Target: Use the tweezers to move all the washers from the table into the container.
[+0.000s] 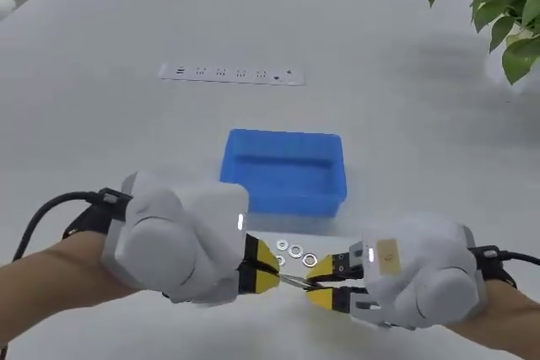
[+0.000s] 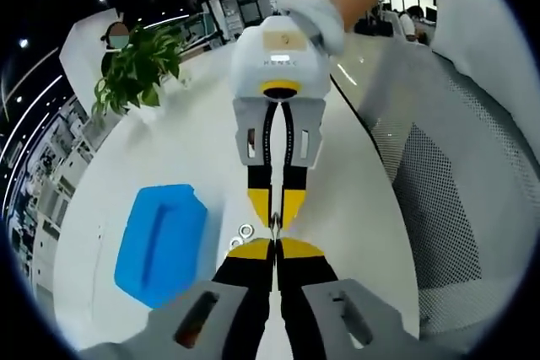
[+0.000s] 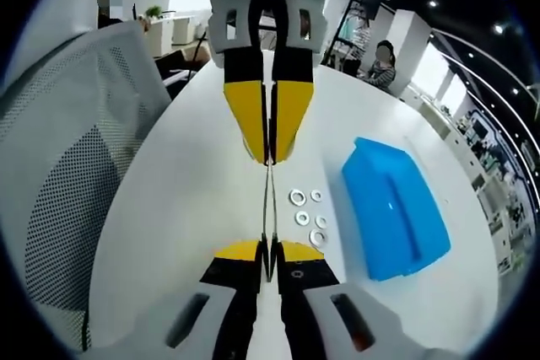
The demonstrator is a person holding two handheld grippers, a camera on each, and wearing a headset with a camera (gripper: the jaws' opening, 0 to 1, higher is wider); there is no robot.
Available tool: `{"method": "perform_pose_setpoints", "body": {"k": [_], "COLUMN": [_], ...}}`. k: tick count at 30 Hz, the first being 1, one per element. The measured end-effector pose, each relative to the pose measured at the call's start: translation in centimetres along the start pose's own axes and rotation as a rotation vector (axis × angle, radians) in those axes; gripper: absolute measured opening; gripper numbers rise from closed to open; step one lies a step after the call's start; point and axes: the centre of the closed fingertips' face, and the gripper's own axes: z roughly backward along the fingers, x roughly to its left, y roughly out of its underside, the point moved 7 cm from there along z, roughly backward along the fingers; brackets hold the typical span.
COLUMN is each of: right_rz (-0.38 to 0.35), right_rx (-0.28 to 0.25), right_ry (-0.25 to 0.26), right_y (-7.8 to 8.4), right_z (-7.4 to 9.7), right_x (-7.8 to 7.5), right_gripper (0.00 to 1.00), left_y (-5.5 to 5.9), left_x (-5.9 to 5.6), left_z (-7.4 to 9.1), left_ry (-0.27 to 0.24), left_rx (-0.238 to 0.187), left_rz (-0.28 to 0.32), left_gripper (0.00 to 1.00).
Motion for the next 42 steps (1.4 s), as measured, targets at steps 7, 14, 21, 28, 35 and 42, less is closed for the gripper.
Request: {"method": "perform_pose_setpoints", "body": {"k": [7,14,21,28,35,42], "right_rz": [0.027,0.018,0.0,-0.009,-0.021,-0.016], "right_rx": [0.0,-0.015,-0.027,-0.027,-0.043,-0.045], "right_ry": [0.01,0.02,0.025,0.031,0.033,0.028], "right_y": [0.4,1.1,1.6,1.7,1.5,1.4], "right_z": [0.6,1.5,1.9,2.0,1.7,1.6], "right_x": [0.0,0.2,0.2,0.2,0.1,0.0], "right_gripper": [0.09,0.08,0.08,0.08,0.07,0.07], "left_y": [-2.7,-4.2,-5.1,-5.2,-4.5,-4.5], "left_x": [0.0,0.0,-0.1,-0.1,-0.1,0.1], "left_z": [-1.0,-2.1,-3.3,-3.8,-3.1,-2.8], "left_ry": [0.007,0.019,0.023,0.021,0.015,0.008], "left_rx": [-0.072,-0.127,-0.193,-0.235,-0.249,-0.256], "left_rz": [-0.01,-0.004,0.032,0.037,0.082,0.078], "left_gripper": [0.04,0.05,0.05,0.05,0.06,0.09]}}
